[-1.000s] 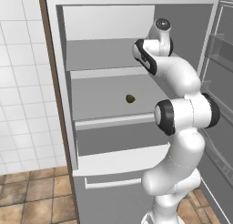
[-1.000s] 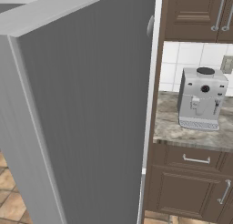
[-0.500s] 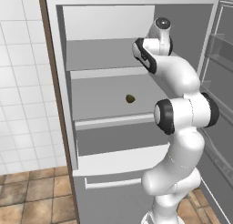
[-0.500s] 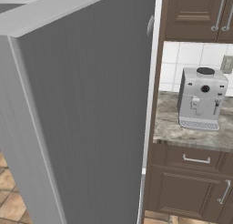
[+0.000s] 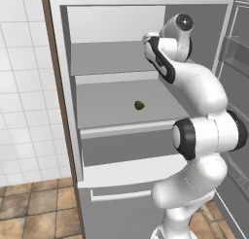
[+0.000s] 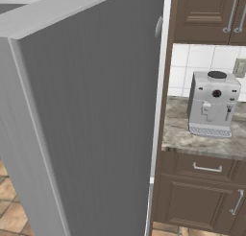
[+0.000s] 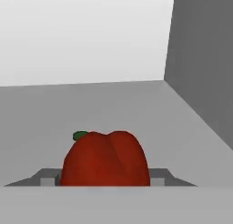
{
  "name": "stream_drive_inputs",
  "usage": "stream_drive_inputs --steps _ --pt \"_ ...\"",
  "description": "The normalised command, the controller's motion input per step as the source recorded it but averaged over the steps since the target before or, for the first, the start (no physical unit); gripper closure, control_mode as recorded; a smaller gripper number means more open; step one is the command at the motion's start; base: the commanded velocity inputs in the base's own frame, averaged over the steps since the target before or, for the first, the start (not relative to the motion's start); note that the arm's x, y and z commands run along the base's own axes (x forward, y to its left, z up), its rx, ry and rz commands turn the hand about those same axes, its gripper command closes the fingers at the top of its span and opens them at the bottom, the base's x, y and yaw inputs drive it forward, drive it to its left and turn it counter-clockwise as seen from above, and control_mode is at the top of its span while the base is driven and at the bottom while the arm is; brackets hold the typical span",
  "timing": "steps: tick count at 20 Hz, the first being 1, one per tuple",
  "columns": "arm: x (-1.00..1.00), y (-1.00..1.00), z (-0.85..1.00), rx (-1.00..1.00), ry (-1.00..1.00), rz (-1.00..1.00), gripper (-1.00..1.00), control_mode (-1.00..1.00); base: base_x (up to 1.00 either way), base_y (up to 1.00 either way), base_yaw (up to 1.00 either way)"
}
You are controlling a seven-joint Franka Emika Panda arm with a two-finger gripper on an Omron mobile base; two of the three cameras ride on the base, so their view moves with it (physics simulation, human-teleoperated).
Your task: Place the ketchup and ketchup from the counter to the top shelf of the fridge. If the existing items in the fridge are on the top shelf, move them to other shelves.
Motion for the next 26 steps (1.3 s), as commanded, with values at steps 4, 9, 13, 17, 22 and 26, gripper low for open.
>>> stream_drive_inputs --steps 4,9,13,17,22,26 --pt "-1.0 0.56 0.76 -0.01 -0.68 0.09 1.0 -1.0 0.0 0.0 0.0" --pt "-1.0 0.55 0.81 0.0 -0.37 0.09 1.0 -1.0 0.0 0.0 0.0" --pt "-1.0 0.45 0.48 0.0 -0.12 0.1 1.0 -1.0 0.0 0.0 0.0" --pt "-1.0 0.35 0.03 0.0 -0.01 0.12 1.0 -1.0 0.0 0.0 0.0" --pt "-1.0 0.26 0.0 -0.04 0.18 0.12 1.0 -1.0 0.0 0.0 0.0" --pt "-1.0 0.26 -0.56 -0.12 0.47 0.11 1.0 -1.0 0.0 0.0 0.0"
